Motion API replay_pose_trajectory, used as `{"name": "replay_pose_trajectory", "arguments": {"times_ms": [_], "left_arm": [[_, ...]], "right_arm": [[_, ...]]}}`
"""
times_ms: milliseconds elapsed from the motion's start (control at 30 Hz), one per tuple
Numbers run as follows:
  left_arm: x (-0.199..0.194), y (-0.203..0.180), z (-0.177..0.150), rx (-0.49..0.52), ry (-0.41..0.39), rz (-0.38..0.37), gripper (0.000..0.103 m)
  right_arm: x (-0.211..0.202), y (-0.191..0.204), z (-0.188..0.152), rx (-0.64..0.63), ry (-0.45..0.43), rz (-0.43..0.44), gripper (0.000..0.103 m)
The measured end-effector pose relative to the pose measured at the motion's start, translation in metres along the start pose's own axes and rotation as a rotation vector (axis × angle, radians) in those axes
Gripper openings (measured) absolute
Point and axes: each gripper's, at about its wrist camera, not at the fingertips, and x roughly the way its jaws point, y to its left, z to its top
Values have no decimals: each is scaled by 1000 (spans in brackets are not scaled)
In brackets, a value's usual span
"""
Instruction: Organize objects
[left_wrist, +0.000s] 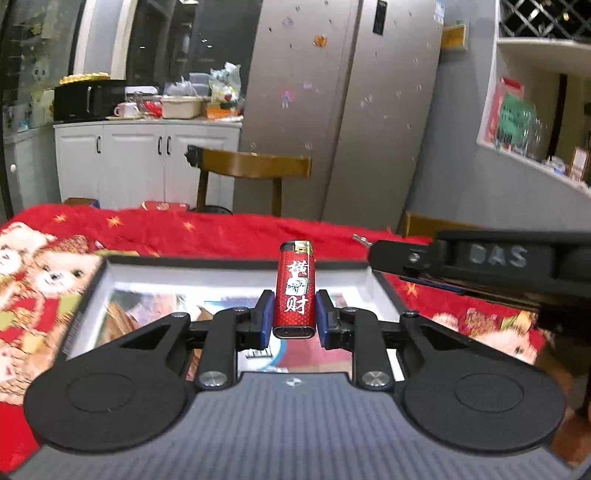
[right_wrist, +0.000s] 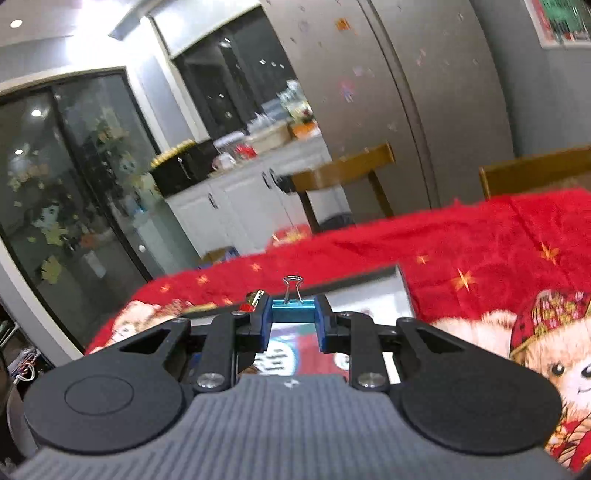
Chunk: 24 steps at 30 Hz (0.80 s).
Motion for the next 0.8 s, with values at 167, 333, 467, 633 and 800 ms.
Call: {"name": "replay_pose_trajectory", "arguments": {"times_ms": [167, 333, 467, 633, 800], "left_arm": [[23, 3, -18, 6, 25, -5, 28], [37, 5, -32, 7, 36, 29, 28], [41, 3, -37, 45, 23, 64, 28], [44, 2, -44, 68, 23, 89, 28], [46, 5, -45, 73, 25, 107, 28]], "right_arm": [[25, -12, -15, 13, 76, -29, 27], [43, -14, -27, -5, 117, -64, 27], [48, -12, -33, -34, 126, -83, 27], [52, -16, -36, -29, 150, -87, 27], [57, -16, -38, -44, 165, -92, 27]]}}
